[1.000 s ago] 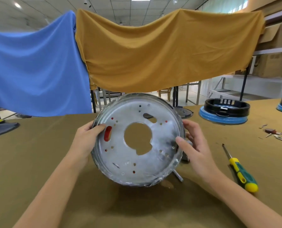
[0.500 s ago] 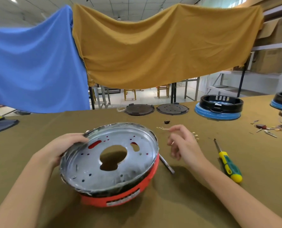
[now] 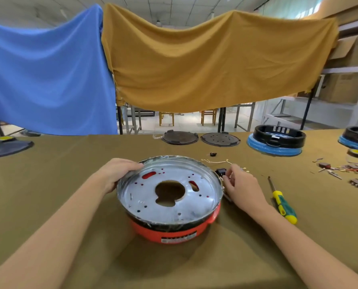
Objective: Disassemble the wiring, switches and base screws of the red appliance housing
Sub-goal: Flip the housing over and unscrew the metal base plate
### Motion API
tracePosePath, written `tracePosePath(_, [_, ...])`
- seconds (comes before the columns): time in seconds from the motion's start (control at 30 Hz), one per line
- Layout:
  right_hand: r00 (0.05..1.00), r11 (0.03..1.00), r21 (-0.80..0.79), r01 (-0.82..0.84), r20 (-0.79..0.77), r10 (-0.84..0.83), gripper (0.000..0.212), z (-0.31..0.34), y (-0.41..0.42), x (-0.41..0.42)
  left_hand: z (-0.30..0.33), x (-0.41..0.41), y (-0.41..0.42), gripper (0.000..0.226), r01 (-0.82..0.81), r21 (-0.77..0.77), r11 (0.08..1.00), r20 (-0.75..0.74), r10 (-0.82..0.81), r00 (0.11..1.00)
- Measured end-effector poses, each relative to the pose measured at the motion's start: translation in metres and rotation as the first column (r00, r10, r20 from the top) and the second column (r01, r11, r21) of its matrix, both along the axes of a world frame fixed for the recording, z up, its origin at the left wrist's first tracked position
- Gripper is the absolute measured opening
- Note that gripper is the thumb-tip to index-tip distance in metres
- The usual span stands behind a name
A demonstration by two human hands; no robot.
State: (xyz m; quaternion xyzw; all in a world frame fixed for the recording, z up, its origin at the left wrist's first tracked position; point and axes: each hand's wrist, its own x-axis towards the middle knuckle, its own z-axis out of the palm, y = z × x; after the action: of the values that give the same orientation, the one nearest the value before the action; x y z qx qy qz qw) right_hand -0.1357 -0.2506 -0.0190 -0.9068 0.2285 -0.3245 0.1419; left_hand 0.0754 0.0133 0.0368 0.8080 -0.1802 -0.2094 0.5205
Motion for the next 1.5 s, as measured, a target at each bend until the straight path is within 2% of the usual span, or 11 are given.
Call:
tracePosePath(0.2, [0.99,0.982,-0.152,0.114,-0.066,-0.125,0.01,0.012,-0.008,-0.021,-0.003,-0.017,0.012,0.041,0.009,0.019,1.0,0.008,-0.01,1.0])
tracePosePath(0.3, [0.885,0.932,-0.207,0.297,-0.307,-0.351,0.022,0.02,-0.018,-0.041,-0.008,-0.031,0.03,0.035,-0.127,0.046,0.991,-0.019,0.128,0.992])
tracePosePath(0.4, [0.68,0.894,-0.12,0.431,-0.608,-0.409,0.046,0.022,-0.017,-0.059,-0.015,-0.053,0.035,0.034,-0.114,0.005,0.993,-0.094,0.114,0.989])
tracePosePath(0.5, [0.684,0.899,0.03,0.436,-0.661,-0.31,0.047,0.017,-0.016,-0.07,-0.017,-0.071,0.032,0.039,-0.166,-0.112,0.98,-0.065,0.16,0.985])
tracePosePath(0.6, [0.845,0.885,0.188,0.425,-0.431,-0.315,0.021,0.018,-0.018,-0.081,-0.016,-0.081,0.03,0.033,-0.196,-0.202,0.96,0.009,0.202,0.979])
tracePosePath(0.7, [0.961,0.907,0.321,0.271,-0.045,-0.272,0.018,0.035,-0.021,-0.088,-0.012,-0.084,0.029,0.033,-0.158,-0.271,0.949,0.104,0.192,0.976])
tracePosePath(0.83, [0.911,0.914,0.401,-0.057,0.396,-0.117,0.017,0.074,-0.004,-0.082,-0.004,-0.08,0.02,0.031,-0.092,-0.296,0.951,0.162,0.144,0.976])
tracePosePath(0.93, [0.813,0.802,0.516,-0.303,0.579,-0.065,0.014,0.094,0.011,-0.066,-0.003,-0.072,0.011,0.032,-0.073,-0.219,0.973,0.161,0.11,0.981])
tracePosePath(1.07, [0.736,0.548,0.632,-0.548,0.675,-0.044,0.021,0.098,0.024,-0.034,-0.002,-0.053,0.004,0.032,-0.03,-0.07,0.997,0.163,0.041,0.986])
tracePosePath(1.13, [0.715,0.484,0.64,-0.597,0.698,-0.041,0.023,0.095,0.025,-0.015,-0.001,-0.042,0.001,0.031,0.019,0.007,1.0,0.155,-0.02,0.988])
tracePosePath(1.5, [0.701,0.6,0.583,-0.547,0.711,-0.052,0.021,0.091,0.013,0.071,-0.013,-0.016,-0.007,0.039,0.16,0.168,0.973,-0.156,-0.134,0.979])
